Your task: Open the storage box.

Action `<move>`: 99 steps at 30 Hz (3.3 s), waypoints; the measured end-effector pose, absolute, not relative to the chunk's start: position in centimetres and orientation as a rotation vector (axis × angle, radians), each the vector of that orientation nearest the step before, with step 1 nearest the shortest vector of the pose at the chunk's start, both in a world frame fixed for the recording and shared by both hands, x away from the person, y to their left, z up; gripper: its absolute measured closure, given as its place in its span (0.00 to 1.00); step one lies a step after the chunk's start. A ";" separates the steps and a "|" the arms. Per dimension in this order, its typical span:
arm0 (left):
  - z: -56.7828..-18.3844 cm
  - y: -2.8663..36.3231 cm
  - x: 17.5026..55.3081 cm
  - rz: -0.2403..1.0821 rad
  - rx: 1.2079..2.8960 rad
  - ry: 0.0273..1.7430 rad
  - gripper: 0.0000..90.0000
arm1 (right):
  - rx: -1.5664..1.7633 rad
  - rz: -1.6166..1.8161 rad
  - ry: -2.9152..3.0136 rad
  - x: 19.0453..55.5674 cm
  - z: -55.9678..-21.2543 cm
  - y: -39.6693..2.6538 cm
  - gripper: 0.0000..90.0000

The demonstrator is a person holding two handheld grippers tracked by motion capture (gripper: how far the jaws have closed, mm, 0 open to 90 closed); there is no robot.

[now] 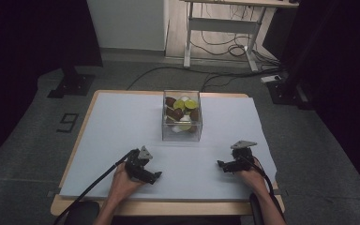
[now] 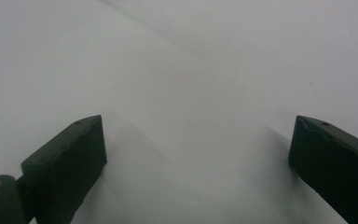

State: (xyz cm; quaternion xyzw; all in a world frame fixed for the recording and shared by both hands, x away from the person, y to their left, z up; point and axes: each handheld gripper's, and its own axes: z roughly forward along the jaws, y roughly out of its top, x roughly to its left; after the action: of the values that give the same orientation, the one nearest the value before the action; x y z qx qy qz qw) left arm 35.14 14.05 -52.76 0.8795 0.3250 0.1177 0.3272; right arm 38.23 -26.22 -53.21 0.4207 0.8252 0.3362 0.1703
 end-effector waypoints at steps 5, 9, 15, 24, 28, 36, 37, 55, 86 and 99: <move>-52.7 13.9 35.1 0.312 2.312 0.858 0.01 | 1.184 0.958 2.375 38.1 -53.0 -26.0 0.06; -52.5 13.8 35.2 0.308 2.320 0.863 0.01 | 1.181 0.973 2.374 37.9 -52.6 -25.9 0.06; -52.1 14.0 35.2 0.313 2.297 0.862 0.05 | 1.189 0.969 2.383 37.8 -52.2 -25.9 0.06; -50.5 14.2 35.5 0.323 2.291 0.816 0.15 | 1.149 0.994 2.379 37.6 -51.2 -25.5 0.05; -49.8 14.4 35.8 0.343 2.282 0.813 0.16 | 1.139 1.003 2.385 37.5 -51.0 -25.3 0.05; -48.9 14.3 36.2 0.323 2.249 0.803 0.19 | 1.135 1.044 2.359 37.5 -50.2 -24.9 0.05; -48.7 14.2 36.3 0.321 2.245 0.801 0.19 | 1.125 1.045 2.365 37.5 -50.1 -24.8 0.05; -46.7 12.9 37.9 0.304 2.208 0.771 0.22 | 1.093 1.157 2.390 37.9 -48.3 -23.7 0.05; -45.1 10.3 40.4 0.324 2.197 0.714 0.34 | 1.011 1.227 2.412 39.4 -46.4 -20.1 0.34; -45.1 9.8 41.4 0.313 2.184 0.736 0.46 | 0.994 1.198 2.427 40.5 -46.3 -19.0 0.47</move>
State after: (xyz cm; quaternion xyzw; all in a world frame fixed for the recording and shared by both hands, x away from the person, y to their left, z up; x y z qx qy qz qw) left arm 41.44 9.81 -45.06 0.8619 0.2907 0.1234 0.3968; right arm 40.47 -18.96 -46.31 0.3419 0.8348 0.4119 0.1288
